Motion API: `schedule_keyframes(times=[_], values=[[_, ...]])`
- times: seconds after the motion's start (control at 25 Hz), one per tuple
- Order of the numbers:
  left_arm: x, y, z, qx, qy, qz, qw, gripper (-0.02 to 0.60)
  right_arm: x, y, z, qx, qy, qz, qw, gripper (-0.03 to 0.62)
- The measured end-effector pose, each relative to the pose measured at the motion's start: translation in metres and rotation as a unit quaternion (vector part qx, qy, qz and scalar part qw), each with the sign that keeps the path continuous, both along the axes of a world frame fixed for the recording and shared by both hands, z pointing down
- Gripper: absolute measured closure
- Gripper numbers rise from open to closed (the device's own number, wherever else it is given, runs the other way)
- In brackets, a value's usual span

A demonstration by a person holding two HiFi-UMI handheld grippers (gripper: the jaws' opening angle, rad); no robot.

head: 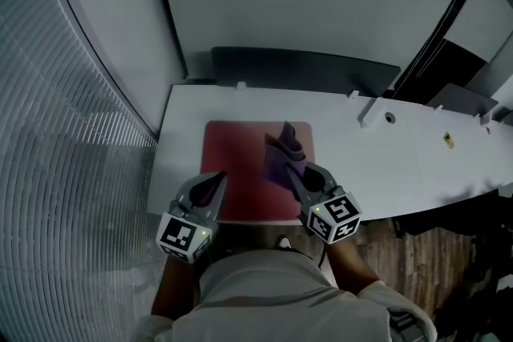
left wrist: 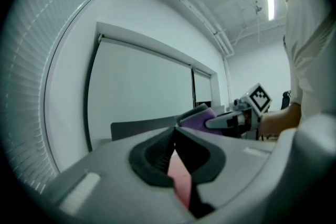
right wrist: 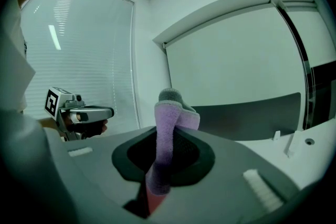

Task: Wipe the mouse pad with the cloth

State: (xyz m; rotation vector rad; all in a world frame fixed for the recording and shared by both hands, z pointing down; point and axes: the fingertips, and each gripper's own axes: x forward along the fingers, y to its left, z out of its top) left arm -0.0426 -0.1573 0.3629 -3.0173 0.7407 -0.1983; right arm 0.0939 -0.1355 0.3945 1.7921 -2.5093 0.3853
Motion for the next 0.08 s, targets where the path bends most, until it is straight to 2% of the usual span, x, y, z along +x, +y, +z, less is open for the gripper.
schedule_keyframes(times=[0.08], values=[[0.0016, 0.0013, -0.0021, -0.012, 0.004, 0.000, 0.9999, 0.579, -0.0003, 0.0021, -0.0002, -0.002, 0.006, 0.000, 1.000, 0.546]])
